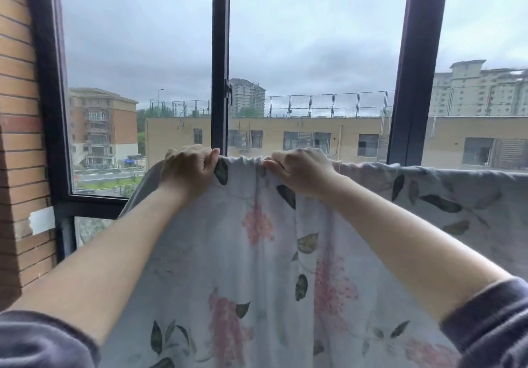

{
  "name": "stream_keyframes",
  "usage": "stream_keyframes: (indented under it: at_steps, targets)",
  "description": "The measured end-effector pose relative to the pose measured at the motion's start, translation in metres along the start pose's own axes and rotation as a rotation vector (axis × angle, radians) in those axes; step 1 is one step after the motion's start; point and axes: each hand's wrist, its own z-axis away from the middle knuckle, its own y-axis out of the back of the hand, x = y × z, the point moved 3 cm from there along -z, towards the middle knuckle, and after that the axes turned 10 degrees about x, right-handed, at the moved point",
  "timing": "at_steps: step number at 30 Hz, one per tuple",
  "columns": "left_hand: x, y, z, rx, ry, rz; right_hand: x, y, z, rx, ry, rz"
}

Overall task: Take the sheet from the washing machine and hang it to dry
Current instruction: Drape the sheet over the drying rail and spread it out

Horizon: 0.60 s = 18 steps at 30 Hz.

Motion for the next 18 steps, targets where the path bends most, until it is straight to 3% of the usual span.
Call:
stream_keyframes:
  at_steps: [10,13,18]
  targets:
    - [0.032,-0.011,0.008,0.093,0.227,-0.163,0.107,0.048,0.094,0.083,-0.254,0.238]
    - [0.047,-0.017,0.017,0.084,0.294,-0.162,0.132,0.055,0.124,0.038,-0.300,0.247]
    - [0.125,-0.033,0.075,0.102,0.190,0.015,0.121,0.052,0.172,0.099,-0.243,0.196]
